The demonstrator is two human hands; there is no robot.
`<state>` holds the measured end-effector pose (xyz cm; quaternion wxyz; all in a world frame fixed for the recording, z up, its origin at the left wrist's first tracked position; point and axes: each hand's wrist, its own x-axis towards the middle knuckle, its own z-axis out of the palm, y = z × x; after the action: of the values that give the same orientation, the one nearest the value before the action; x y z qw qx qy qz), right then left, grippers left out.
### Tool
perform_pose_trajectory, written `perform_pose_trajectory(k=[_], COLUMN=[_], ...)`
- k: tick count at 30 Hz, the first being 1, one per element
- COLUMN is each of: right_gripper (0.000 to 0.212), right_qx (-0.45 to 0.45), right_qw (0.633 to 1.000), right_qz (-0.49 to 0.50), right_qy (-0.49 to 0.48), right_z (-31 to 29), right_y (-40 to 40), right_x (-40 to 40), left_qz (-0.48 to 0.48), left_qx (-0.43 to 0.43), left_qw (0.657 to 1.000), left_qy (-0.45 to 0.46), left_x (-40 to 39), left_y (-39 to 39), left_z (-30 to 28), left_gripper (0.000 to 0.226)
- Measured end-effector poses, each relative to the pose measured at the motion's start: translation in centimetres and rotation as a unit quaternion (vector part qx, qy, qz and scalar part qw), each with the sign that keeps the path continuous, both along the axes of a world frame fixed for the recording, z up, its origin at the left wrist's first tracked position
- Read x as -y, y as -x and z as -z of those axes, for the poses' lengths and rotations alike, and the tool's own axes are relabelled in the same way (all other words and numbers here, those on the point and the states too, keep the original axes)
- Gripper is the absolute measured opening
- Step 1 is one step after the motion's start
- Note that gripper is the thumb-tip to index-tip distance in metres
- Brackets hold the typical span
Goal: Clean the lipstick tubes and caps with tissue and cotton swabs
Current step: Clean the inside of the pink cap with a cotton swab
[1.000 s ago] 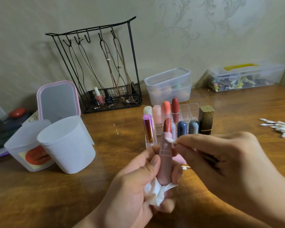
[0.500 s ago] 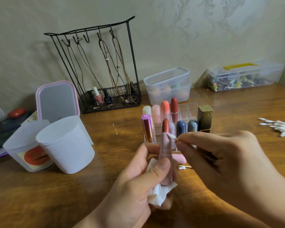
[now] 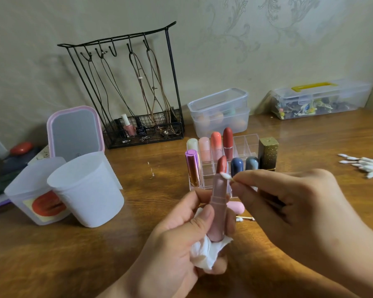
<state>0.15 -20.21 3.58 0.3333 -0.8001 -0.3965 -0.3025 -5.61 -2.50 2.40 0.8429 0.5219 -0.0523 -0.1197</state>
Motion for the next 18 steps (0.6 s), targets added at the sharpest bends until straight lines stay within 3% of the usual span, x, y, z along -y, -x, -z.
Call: perform_pose_trajectory(k=[7,18], right_gripper=[0.014,0.014], right_qx=[-0.002,-0.004], right_qw=[1.000,1.000], right_qz=[-0.004,-0.018], right_qy=[0.014,-0.004], right_z=[0.14,0.12], right_y=[-0.09,-0.36], right_x=[0.24,0.22], left_qz=[-0.011,0.017], left_qx=[-0.021,-0.028], left_qw=[0.998,0.998], left_qy=[0.052,0.062], left_x=[0.12,-0.11], left_y=[0.03,-0.33], left_z=[0.05,0.05], left_gripper=[0.035,0.032])
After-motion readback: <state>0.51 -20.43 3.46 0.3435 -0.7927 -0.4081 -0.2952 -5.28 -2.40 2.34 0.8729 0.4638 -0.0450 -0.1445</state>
